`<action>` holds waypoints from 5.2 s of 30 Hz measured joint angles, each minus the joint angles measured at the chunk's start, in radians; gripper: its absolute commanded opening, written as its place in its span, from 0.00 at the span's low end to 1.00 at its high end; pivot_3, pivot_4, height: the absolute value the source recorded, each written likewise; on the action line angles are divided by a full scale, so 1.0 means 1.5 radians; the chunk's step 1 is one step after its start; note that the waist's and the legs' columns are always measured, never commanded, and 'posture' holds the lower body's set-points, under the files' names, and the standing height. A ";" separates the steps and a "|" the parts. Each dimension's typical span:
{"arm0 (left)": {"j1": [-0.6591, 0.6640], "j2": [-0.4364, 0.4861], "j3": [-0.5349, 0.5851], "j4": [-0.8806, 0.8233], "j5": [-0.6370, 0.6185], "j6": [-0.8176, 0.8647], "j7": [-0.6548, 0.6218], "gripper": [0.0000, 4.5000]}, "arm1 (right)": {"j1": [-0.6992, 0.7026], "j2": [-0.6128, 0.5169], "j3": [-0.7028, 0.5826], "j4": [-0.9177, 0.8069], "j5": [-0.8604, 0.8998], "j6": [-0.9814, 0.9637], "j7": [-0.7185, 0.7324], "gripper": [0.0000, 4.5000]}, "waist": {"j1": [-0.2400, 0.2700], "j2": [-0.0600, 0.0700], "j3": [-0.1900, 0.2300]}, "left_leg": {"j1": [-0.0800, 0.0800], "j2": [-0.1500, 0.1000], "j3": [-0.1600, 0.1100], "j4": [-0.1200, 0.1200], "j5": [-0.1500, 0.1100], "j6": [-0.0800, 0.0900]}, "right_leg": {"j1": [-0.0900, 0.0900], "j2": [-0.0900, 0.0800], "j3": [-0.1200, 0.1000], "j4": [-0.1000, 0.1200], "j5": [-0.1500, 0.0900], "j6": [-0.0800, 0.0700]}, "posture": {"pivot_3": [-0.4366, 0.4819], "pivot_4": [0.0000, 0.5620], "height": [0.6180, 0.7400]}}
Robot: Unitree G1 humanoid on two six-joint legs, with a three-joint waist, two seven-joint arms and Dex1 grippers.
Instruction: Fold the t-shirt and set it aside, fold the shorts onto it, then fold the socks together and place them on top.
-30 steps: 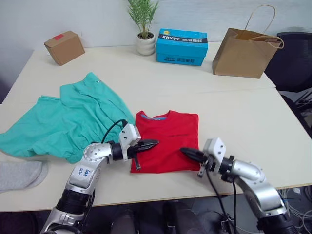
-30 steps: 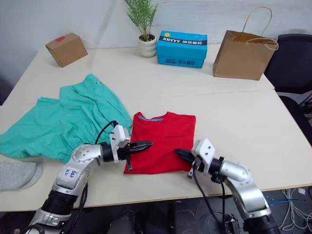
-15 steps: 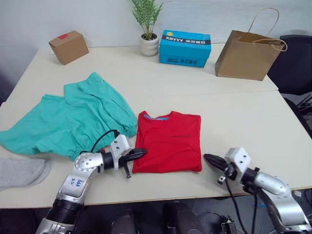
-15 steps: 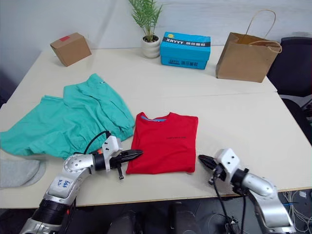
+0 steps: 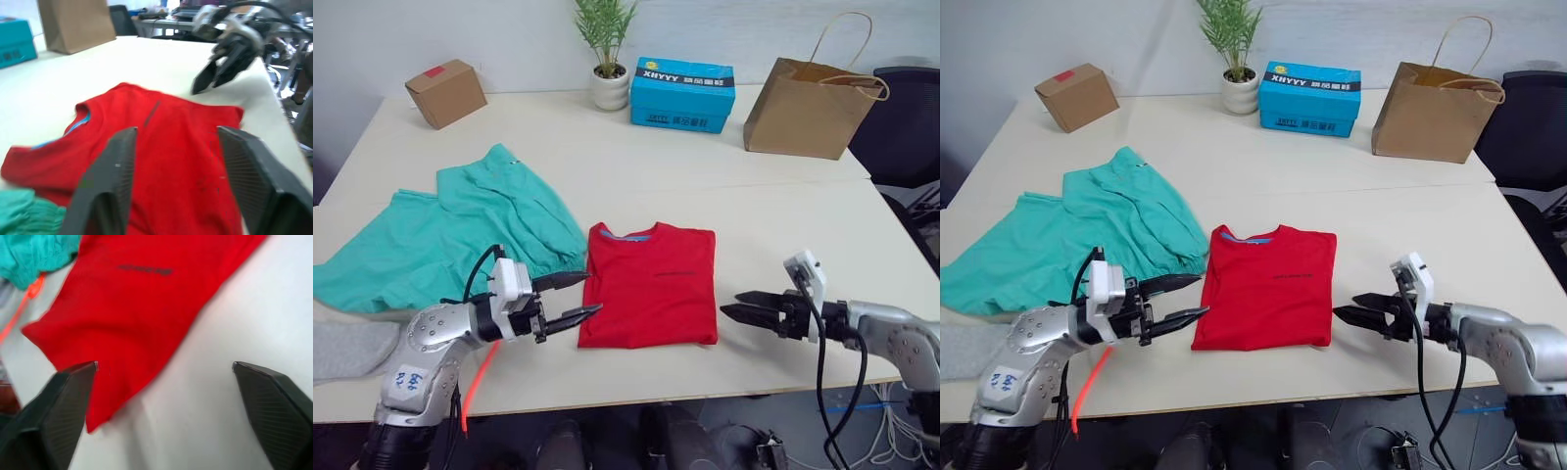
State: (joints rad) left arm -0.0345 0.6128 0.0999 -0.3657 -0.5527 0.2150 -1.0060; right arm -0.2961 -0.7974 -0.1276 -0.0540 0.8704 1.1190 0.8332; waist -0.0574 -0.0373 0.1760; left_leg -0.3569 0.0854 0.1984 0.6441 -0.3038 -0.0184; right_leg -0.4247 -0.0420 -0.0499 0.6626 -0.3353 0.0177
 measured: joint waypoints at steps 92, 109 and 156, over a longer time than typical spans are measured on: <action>0.443 0.151 0.488 0.018 0.175 -0.087 0.059 1.00 | 0.147 0.188 0.039 -0.005 -0.271 -0.963 0.315 0.99 | 0.001 -0.001 0.002 | -0.001 -0.001 -0.001 0.002 -0.005 0.005 | 0.000 -0.003 -0.002 -0.001 0.001 -0.002 | 0.48 0.27 1.00; -0.035 0.289 0.092 0.333 0.437 -0.258 0.125 0.37 | 0.113 0.187 0.054 -0.004 -0.291 -0.928 0.228 1.00 | 0.002 0.000 0.002 | 0.000 0.000 0.004 0.002 -0.003 0.001 | -0.002 -0.001 -0.001 0.001 0.001 -0.002 | 0.48 0.27 1.00; -0.315 0.027 -0.074 0.175 0.123 0.029 -0.151 0.82 | 0.238 0.097 0.033 -0.331 -0.230 -0.371 -0.082 1.00 | 0.015 0.000 0.002 | 0.001 0.000 -0.002 0.006 0.002 -0.004 | -0.002 0.002 0.001 0.011 -0.002 -0.002 | 0.48 0.27 1.00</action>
State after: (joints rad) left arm -0.5076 0.6530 -0.0118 -0.1030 -0.3683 0.2584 -1.2324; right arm 0.0605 -0.6517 -0.0779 -0.5498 0.5251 0.5625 0.7107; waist -0.0352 -0.0370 0.1794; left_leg -0.3559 0.0856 0.1958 0.6533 -0.3010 -0.0251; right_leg -0.4281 -0.0397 -0.0477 0.6794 -0.3378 0.0149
